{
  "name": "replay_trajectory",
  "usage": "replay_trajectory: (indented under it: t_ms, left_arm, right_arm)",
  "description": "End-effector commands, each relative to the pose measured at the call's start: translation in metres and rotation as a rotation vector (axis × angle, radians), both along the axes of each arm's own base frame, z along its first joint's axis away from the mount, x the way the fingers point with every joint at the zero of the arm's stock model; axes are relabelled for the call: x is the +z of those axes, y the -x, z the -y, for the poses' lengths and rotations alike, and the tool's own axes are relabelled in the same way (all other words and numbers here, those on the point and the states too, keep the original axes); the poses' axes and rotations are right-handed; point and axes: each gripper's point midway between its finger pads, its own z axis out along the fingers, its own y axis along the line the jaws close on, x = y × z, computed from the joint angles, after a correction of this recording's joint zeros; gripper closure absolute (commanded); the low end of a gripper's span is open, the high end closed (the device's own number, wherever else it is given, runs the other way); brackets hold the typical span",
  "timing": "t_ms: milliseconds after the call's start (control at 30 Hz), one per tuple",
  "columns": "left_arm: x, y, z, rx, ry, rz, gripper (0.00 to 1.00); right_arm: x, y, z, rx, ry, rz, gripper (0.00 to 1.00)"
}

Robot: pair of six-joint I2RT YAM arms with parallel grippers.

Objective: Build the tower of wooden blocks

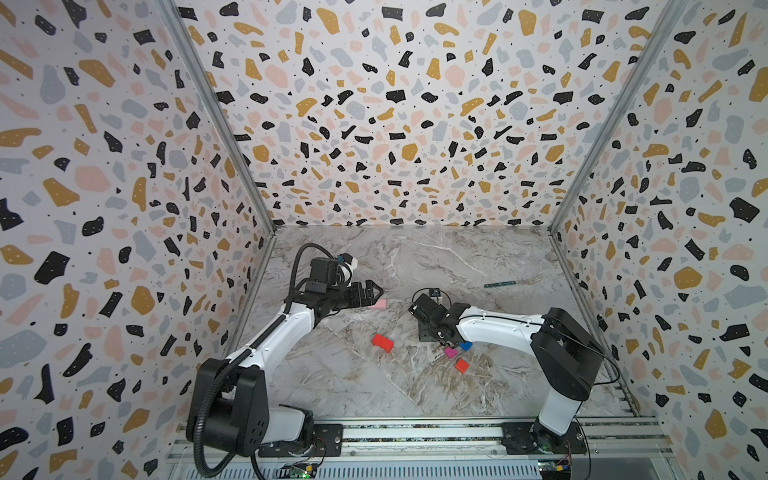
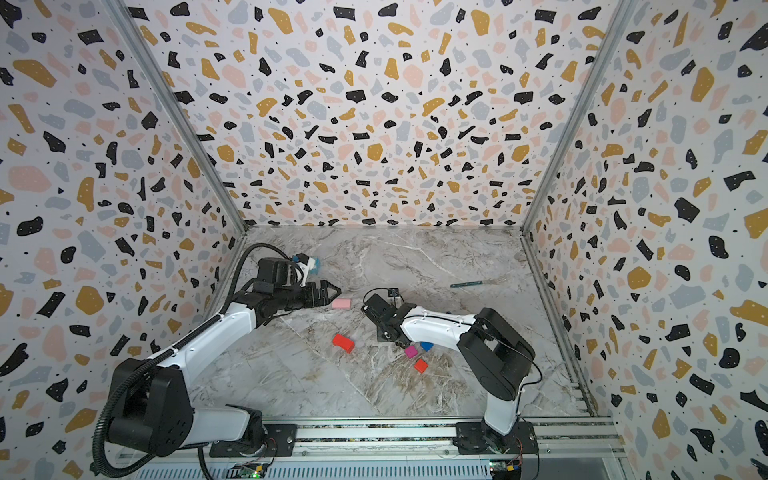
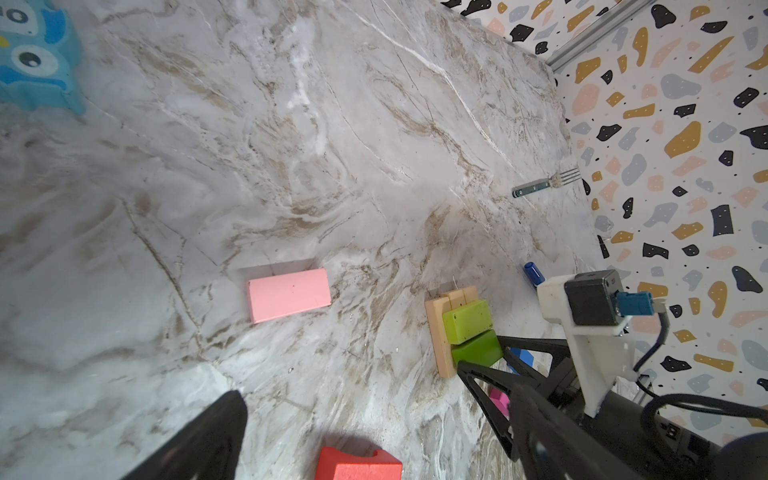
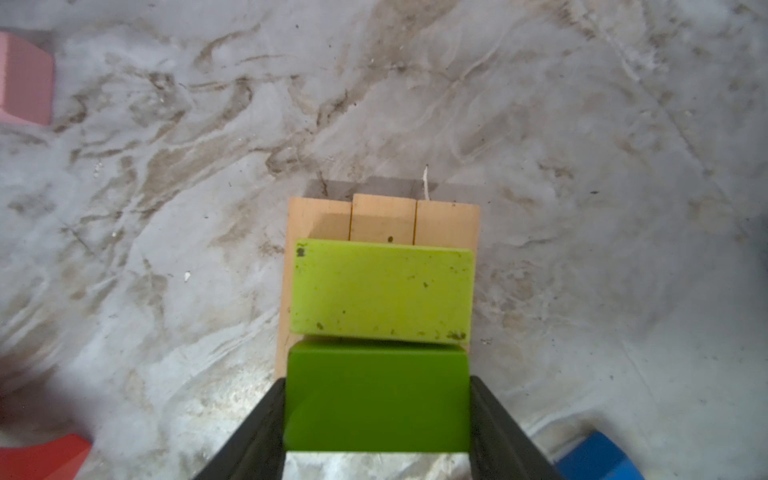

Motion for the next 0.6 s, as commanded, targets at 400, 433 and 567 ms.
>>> replay_trajectory:
  t_ms: [400,433,567]
  left_arm:
    - [-0.0051,0.0020,0.0015,-0.017,-0.009,-0.002,0.01]
    - [-0.0050,0.0023,0.0018,-0.019,-0.008,-0.002,0.01]
    - [-0.0053,0.0021,0.0015,-0.018,-0.009,-0.003,0.01]
  right_arm:
    - [0.0007,-0.0006,-0.0002,-0.009,0.010,0.012,0.51]
    - [0.0013,-0.0008,-0.0004,-0.009,0.010,0.015,0.52]
    - [0.0008,-0.0009,-0.0004,-0.011,0.011,0.012,0.51]
